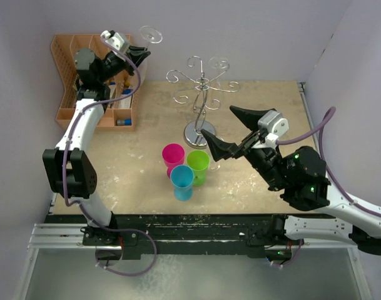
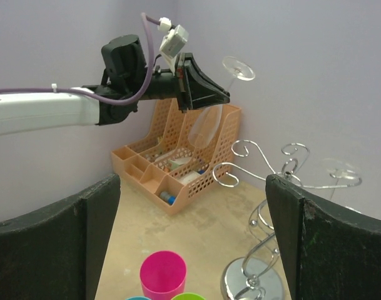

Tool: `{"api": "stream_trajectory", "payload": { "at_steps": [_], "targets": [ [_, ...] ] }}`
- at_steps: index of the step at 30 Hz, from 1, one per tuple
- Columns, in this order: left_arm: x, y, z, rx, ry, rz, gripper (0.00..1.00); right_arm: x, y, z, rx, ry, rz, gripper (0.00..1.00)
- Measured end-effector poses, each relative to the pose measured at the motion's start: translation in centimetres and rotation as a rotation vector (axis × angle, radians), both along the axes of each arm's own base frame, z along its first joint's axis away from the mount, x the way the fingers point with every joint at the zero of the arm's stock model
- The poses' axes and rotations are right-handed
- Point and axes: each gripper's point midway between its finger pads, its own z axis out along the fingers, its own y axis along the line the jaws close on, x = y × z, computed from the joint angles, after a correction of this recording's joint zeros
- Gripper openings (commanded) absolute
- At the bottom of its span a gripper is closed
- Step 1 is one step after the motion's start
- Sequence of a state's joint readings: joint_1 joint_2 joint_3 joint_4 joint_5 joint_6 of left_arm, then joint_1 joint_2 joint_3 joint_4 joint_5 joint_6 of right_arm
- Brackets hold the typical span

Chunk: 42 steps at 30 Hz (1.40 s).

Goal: Place the wine glass upside down on the wine glass rack

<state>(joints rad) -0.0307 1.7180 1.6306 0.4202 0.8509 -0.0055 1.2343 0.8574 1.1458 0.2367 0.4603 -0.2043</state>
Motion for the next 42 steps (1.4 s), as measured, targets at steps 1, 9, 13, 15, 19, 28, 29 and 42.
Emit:
{"api": "stream_trajectory", "payload": {
  "at_steps": [1, 9, 13, 15, 19, 28, 29, 42],
  "targets": [
    [0.3, -0.1, -0.5, 0.004, 0.0, -0.006, 0.0, 0.1, 0.0, -0.1, 0.001, 0.007, -0.004, 1.0],
    [1.0, -2.7, -4.8, 0.053, -0.037, -0.11, 0.0, 0.7, -0.6, -0.9, 0.028, 0.073, -0.048, 1.0],
    [1.9, -3.5, -6.7, 0.062, -0.055, -0.145, 0.0, 1.0, -0.6, -1.3, 0.022, 0.091, -0.066, 1.0],
    [2.4, -3.8, -7.6, 0.06, -0.06, -0.156, 0.0, 1.2, -0.6, -1.4, 0.014, 0.1, -0.074, 1.0],
    [3.3, -4.7, -9.9, 0.049, -0.042, -0.182, 0.0, 1.4, -0.8, -0.8, 0.014, 0.111, -0.093, 1.0],
    [3.8, -8.0, -12.9, 0.029, 0.005, -0.263, 0.0, 1.8, -0.9, -0.7, -0.005, 0.124, -0.12, 1.0],
    [3.8, -8.3, -12.9, 0.026, 0.004, -0.269, 0.0, 1.8, -1.0, -0.8, -0.01, 0.125, -0.125, 1.0],
    [2.4, -10.9, -11.8, 0.018, -0.02, -0.343, 0.0, 2.3, -1.4, -1.0, -0.024, 0.127, -0.161, 1.0]
  ]
}}
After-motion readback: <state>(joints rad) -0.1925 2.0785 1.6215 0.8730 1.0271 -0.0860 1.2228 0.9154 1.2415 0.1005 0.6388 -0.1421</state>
